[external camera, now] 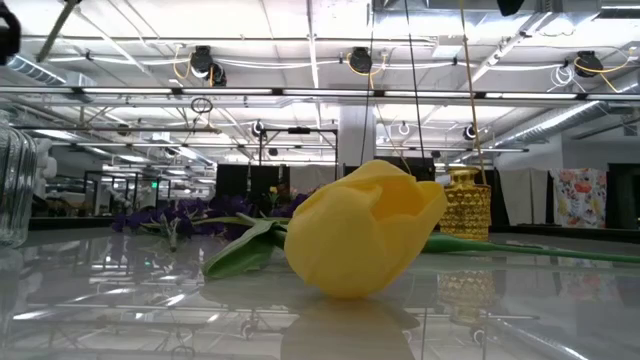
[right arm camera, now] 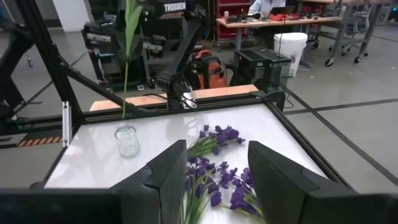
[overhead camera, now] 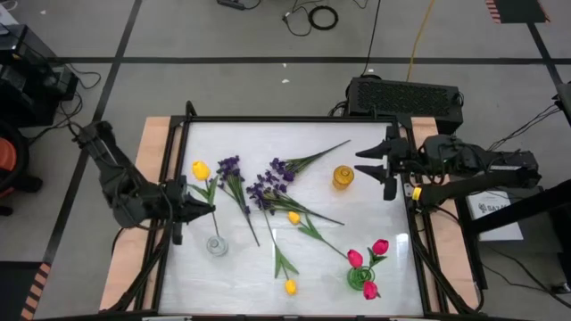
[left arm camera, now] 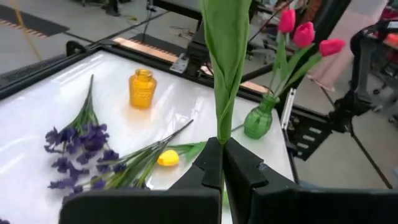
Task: Sort flowers into vase by color
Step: Put the top left yellow flower into the transparent vase
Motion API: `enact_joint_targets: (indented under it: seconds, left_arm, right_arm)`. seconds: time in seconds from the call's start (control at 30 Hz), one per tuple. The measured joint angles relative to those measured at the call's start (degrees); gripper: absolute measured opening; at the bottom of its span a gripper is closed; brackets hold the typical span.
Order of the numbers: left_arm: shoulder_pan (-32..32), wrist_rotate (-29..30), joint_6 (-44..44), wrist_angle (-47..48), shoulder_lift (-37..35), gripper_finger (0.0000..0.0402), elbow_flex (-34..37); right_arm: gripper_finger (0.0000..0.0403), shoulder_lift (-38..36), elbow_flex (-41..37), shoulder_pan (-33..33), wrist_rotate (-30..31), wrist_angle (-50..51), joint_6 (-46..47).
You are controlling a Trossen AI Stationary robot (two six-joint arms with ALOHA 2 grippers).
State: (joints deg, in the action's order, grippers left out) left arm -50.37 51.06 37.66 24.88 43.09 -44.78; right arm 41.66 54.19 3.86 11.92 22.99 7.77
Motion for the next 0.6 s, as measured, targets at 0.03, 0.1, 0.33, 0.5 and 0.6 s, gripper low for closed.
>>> enact_joint_targets:
  seconds: [0.03,0.1,0.33,0.5,0.6]
  left_arm:
    - [-1.21,1.4,0.71,0.3,0.31,0.0004,0.26]
    - [-3.66,4.13,1.01,0.11,1.16,0.0004,0.44]
    - [-10.25,11.65,3.5,0.09,5.53,0.0004,0.44]
    - [-12.89,15.0,6.42,0.33,9.84,0.0004,0.44]
    - [-13.95,15.5,7.07,0.31,11.27,0.0004,0.44]
  right_arm:
    - [0.0164,-0.07,0.0,0.0,-0.02,-0.08,0.22]
    - [0.0164,-0.09,0.0,0.0,-0.01,-0.09,0.27]
    - [0.0164,0.12,0.0,0.0,-0.02,-0.05,0.57]
    - [0.0164,0.12,0.0,0.0,-0.02,-0.05,0.57]
    - [0.0164,0.12,0.0,0.0,-0.02,-0.05,0.57]
